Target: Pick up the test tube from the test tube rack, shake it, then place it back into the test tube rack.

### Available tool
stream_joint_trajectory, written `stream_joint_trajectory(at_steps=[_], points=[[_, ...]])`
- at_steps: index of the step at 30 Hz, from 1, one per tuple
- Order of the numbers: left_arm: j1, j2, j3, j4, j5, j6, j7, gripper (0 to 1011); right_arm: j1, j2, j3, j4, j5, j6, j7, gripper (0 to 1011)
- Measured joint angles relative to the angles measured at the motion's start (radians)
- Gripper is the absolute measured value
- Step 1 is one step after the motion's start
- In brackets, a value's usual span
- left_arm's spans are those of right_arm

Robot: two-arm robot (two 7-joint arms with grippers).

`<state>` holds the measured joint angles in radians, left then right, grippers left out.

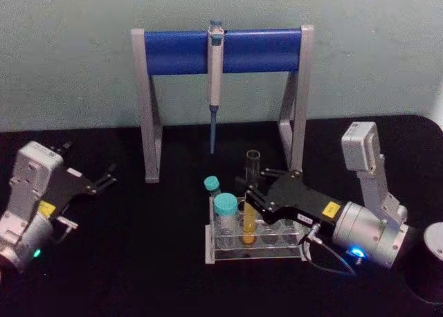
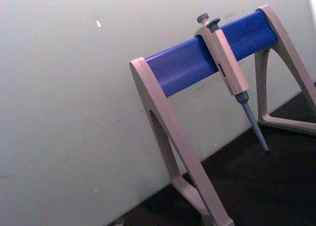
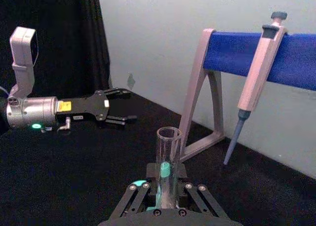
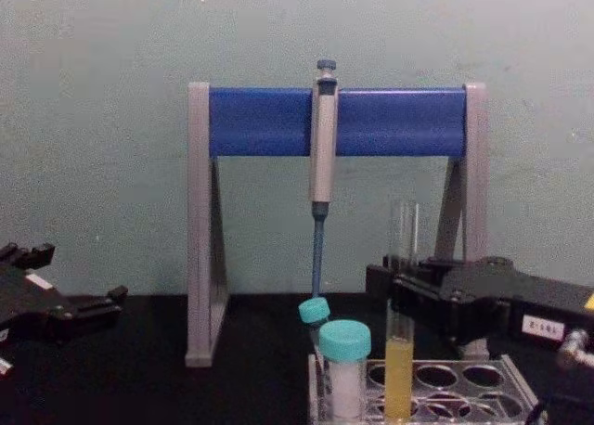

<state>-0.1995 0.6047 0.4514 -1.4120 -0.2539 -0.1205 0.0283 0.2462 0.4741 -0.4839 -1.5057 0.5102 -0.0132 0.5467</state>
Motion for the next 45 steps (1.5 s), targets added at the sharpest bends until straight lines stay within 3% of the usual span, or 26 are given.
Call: stream_joint_trajectory(at_steps=[37, 45], points=[[0.000, 0.000, 0.000, 0.000, 0.000, 0.000, 0.000, 1001, -0.006, -0.018, -0.006, 0.036, -0.021, 0.008, -0.001, 228], [0.000, 0.000, 0.000, 0.000, 0.000, 0.000, 0.000, 1001, -0.006, -0.018, -0.006, 0.036, -0.021, 0.009, 0.000, 432]])
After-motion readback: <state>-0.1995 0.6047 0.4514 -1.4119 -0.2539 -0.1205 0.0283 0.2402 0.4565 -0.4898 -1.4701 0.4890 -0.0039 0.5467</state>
